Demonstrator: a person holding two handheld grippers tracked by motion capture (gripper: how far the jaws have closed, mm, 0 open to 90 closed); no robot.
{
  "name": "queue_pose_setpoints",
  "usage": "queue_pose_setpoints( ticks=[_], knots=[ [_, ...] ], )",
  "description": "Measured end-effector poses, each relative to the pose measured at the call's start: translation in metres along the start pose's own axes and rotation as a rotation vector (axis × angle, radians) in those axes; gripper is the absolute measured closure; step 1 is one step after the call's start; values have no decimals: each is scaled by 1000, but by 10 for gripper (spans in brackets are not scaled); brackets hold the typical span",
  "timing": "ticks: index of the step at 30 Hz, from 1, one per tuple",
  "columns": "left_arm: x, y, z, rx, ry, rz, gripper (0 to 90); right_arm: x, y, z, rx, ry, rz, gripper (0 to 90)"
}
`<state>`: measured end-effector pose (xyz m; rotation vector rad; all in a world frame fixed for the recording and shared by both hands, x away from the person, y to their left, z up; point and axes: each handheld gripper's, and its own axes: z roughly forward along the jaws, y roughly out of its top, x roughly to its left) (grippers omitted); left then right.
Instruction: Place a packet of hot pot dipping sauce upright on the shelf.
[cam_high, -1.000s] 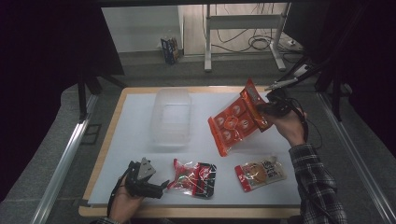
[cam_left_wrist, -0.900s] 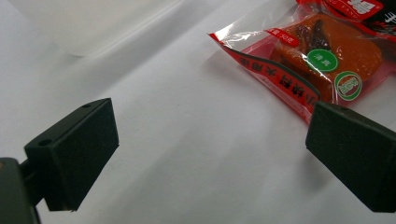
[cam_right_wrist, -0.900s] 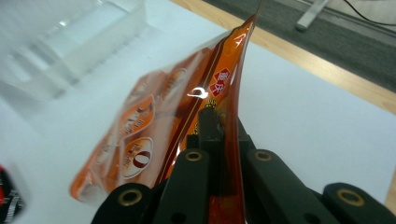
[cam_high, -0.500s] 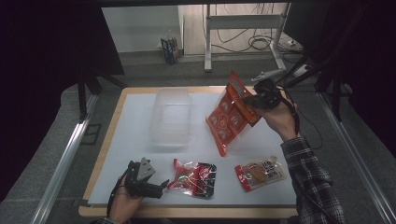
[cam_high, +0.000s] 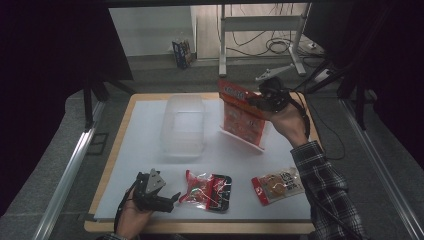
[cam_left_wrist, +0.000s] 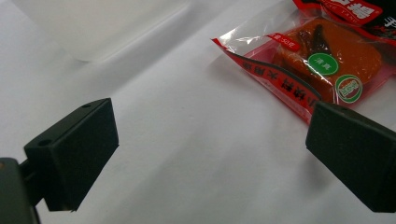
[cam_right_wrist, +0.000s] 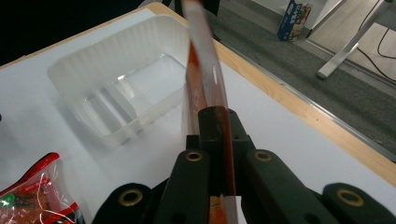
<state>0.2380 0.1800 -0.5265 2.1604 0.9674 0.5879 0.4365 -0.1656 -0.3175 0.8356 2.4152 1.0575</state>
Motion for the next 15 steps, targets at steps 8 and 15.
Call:
queue_pose_setpoints(
  ticks=[8, 15],
  knots=[
    [0, 0, 0, -1, -1, 2, 22, -2, 13, 0, -11, -11, 11, 886],
    [0, 0, 0, -3, -2, 3, 22, 3, 34, 1, -29, 7, 18, 886]
  ],
)
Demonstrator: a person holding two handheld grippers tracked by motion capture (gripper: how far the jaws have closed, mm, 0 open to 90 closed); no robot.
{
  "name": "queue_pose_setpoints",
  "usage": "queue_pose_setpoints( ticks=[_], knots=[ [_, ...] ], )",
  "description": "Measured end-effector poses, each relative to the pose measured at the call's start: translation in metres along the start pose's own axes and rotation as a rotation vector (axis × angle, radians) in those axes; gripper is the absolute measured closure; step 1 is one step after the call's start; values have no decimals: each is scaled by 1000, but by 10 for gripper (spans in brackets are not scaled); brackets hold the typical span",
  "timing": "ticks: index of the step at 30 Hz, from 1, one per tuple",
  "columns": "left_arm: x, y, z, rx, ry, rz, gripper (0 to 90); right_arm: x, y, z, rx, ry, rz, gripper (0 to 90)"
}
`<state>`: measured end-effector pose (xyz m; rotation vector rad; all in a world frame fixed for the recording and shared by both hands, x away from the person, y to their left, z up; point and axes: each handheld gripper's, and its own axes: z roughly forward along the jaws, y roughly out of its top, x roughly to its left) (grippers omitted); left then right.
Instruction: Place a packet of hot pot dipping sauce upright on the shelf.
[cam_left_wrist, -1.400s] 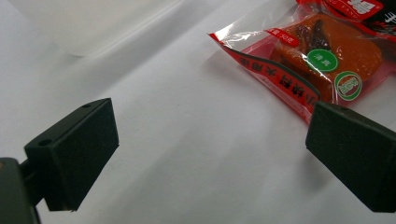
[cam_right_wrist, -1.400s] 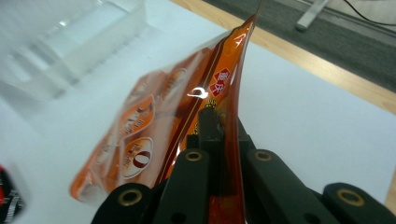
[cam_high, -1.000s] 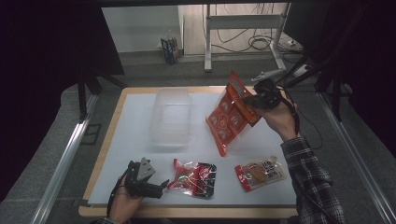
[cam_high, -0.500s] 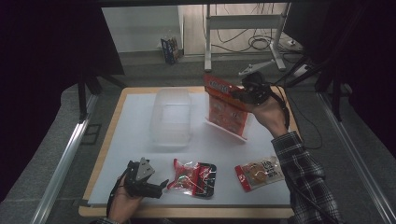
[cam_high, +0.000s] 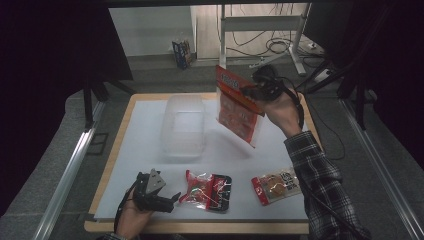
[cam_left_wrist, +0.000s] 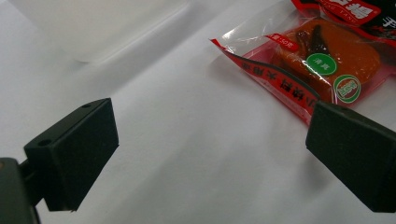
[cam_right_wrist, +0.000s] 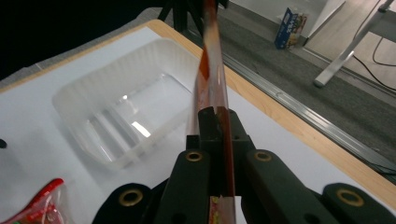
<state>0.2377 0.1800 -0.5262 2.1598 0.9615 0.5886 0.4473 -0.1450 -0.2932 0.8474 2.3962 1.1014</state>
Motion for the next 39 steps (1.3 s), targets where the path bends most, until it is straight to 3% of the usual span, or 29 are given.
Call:
queue_pose_setpoints(
  ticks=[13, 39],
  knots=[
    [-1, 0, 0, 0, -6, 6, 22, 12, 38, 15, -30, 29, 20, 886],
    [-1, 2, -2, -34, -33, 8, 22, 51, 93, 87, -65, 79, 76, 885]
  ],
)
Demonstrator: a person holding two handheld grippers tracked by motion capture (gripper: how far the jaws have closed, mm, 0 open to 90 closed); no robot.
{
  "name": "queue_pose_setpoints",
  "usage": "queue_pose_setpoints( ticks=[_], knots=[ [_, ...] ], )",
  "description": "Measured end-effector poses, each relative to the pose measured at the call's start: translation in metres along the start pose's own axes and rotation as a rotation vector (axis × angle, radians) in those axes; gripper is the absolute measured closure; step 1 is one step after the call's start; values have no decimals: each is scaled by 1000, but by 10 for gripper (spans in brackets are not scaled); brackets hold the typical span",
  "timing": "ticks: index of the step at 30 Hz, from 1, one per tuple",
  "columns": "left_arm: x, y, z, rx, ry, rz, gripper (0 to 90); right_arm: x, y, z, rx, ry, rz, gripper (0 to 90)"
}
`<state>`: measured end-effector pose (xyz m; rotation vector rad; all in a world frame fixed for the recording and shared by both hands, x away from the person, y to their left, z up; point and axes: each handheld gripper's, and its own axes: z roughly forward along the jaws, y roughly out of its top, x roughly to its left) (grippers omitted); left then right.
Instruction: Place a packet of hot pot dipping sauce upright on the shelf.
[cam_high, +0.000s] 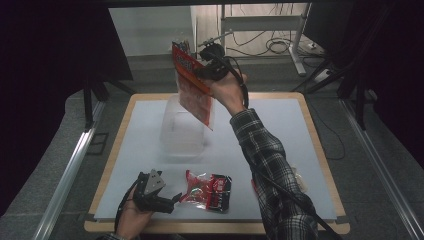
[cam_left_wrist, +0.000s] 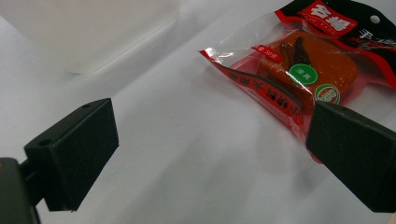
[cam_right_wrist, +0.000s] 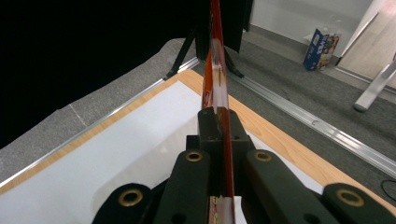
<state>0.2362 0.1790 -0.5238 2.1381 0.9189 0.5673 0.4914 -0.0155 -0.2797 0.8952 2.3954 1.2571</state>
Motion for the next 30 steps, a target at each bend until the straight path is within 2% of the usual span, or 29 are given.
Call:
queue_pose_setpoints(
  ticks=[3, 12, 16, 25, 27, 30],
  knots=[
    [0, 0, 0, -1, -4, 4, 23, 7, 5, 12, -3, 0, 5, 885],
    [-1, 0, 1, -2, -8, 8, 23, 15, 8, 30, -11, 1, 28, 885],
    [-1, 0, 1, -2, -8, 10, 23, 14, 2, 41, -4, 5, 42, 885],
    [-1, 0, 1, 3, -4, 15, 23, 8, -20, 64, 49, -2, 36, 884],
    [0, 0, 1, 11, -3, 23, 23, 5, -25, 67, 33, -2, 41, 884],
    [-1, 0, 1, 10, -4, 23, 23, 4, -26, 68, 38, -16, 32, 884]
  ],
)
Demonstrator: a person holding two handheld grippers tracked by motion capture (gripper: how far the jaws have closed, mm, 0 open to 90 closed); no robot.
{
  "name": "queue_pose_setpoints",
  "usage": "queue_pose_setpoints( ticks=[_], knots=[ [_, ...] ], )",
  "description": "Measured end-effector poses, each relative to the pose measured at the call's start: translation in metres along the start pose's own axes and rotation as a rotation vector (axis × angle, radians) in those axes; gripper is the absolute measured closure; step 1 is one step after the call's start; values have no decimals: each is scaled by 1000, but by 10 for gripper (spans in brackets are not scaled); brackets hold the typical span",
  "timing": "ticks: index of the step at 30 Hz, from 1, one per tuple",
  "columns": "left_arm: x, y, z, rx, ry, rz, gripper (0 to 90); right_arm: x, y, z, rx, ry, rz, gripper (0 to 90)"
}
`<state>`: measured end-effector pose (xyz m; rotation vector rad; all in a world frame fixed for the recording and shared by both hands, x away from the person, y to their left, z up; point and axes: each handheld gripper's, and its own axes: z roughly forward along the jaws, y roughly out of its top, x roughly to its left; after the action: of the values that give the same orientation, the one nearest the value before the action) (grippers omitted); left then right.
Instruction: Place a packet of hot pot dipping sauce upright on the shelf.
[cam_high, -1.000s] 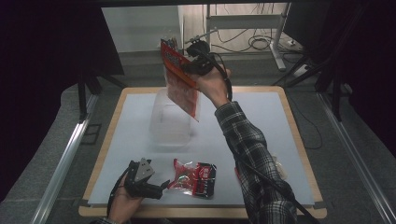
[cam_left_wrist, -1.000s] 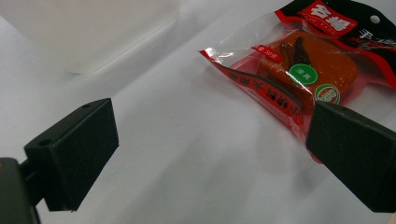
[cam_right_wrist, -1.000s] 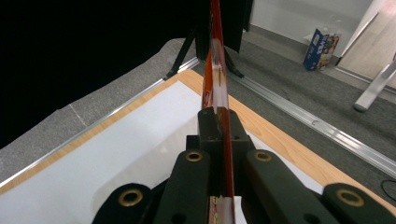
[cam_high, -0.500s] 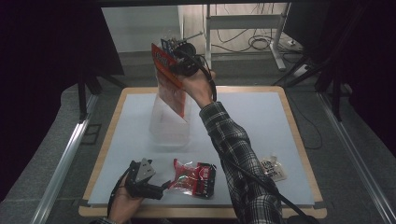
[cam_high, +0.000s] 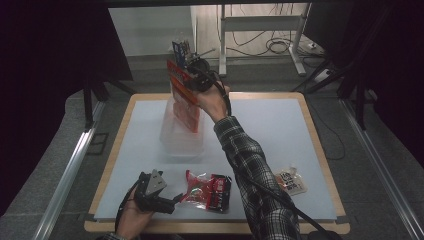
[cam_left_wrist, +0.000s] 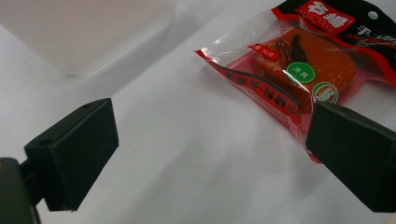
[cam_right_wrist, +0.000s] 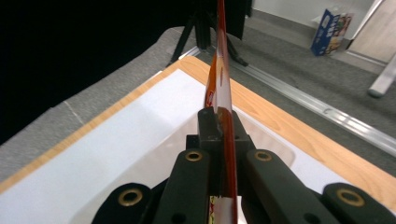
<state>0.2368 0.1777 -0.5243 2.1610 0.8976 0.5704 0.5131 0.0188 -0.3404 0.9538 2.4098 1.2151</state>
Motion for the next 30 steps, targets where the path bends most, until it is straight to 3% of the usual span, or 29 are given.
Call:
queue_pose_setpoints(
  ticks=[4, 6, 10, 19, 24, 27, 30],
  knots=[
    [0, 0, 0, 1, -1, 1, 23, -7, -6, 3, 5, -3, 19, 884],
    [-1, 0, 1, 4, 0, 4, 23, -12, -12, 9, 39, -14, 27, 884],
    [-1, 0, 1, 0, -1, -1, 23, -14, -20, 18, 56, -32, 26, 884],
    [0, 0, 1, 3, 4, 4, 23, -21, -24, 19, 82, -89, -20, 857],
    [-1, 0, 1, 3, 6, 5, 22, -23, -24, 17, 72, -68, -56, 703],
    [-1, 0, 1, 3, 6, 6, 22, -24, -23, 16, 75, -88, -79, 612],
    [-2, 0, 1, -1, 6, 2, 22, -27, -23, 13, 59, -99, -72, 484]
  ],
)
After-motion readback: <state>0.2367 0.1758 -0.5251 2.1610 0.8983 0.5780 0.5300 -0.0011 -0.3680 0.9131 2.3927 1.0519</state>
